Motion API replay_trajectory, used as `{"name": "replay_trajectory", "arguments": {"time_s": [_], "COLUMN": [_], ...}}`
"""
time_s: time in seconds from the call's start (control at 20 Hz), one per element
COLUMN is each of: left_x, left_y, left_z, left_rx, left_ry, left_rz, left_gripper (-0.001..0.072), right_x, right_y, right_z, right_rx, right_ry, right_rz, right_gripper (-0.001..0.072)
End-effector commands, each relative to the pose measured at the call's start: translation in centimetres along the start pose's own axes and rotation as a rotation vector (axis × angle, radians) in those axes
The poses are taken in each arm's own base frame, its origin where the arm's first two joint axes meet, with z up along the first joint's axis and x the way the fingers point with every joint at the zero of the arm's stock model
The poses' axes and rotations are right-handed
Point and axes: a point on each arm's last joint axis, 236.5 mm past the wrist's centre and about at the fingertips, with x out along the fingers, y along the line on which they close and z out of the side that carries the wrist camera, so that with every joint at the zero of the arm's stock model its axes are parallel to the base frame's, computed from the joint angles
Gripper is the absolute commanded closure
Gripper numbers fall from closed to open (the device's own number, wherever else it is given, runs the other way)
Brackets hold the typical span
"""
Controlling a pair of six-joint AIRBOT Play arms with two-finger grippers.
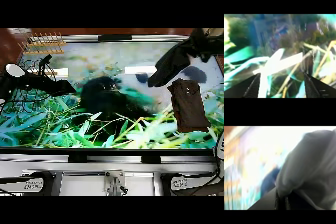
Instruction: Fold the shirts.
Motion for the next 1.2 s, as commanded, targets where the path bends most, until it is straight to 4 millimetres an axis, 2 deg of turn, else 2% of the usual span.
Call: {"name": "replay_trajectory", "arguments": {"time_s": [0.0, 0.2, 0.4, 0.5, 0.6, 0.65, 0.75, 0.95, 1.05, 1.15], "left_x": [0.8, 1.8, 2.1, 2.1, 2.1, 2.1, 2.1, 2.1, 2.1, 2.1], "left_y": [-2.2, -4.2, -4.7, -4.7, -4.7, -4.7, -4.7, -4.7, -4.7, -4.7], "left_z": [-1.5, -2.2, -2.5, -2.5, -2.4, -2.4, -2.4, -2.4, -2.4, -2.5], "left_rx": [0.035, 0.075, 0.087, 0.087, 0.087, 0.087, 0.087, 0.087, 0.087, 0.087], "left_ry": [0.061, 0.089, 0.098, 0.098, 0.096, 0.094, 0.094, 0.096, 0.097, 0.098], "left_rz": [-0.033, -0.052, -0.057, -0.057, -0.057, -0.056, -0.056, -0.057, -0.057, -0.057], "left_gripper": [0.0104, 0.0104, 0.0104, 0.0104, 0.0104, 0.0104, 0.0104, 0.0104, 0.0104, 0.0104], "right_x": [-3.7, -3.8, -2.2, -2.4, -2.4, -2.5, -2.2, -3.0, -5.1, -8.6], "right_y": [-3.2, -5.6, -7.7, -7.9, -7.8, -7.9, -8.9, -14.4, -16.9, -20.1], "right_z": [6.4, 10.6, 12.2, 13.3, 13.3, 12.8, 10.2, 2.9, 0.3, -2.7], "right_rx": [0.051, 0.071, 0.098, 0.069, 0.048, 0.047, -0.008, -0.043, -0.012, 0.034], "right_ry": [-0.21, -0.372, -0.433, -0.481, -0.478, -0.454, -0.329, -0.011, 0.098, 0.22], "right_rz": [-0.03, -0.041, -0.045, -0.045, -0.047, -0.052, -0.106, -0.365, -0.499, -0.697], "right_gripper": [0.0645, 0.0645, 0.0645, 0.0645, 0.0645, 0.0644, 0.0645, 0.0645, 0.0644, 0.0644]}}
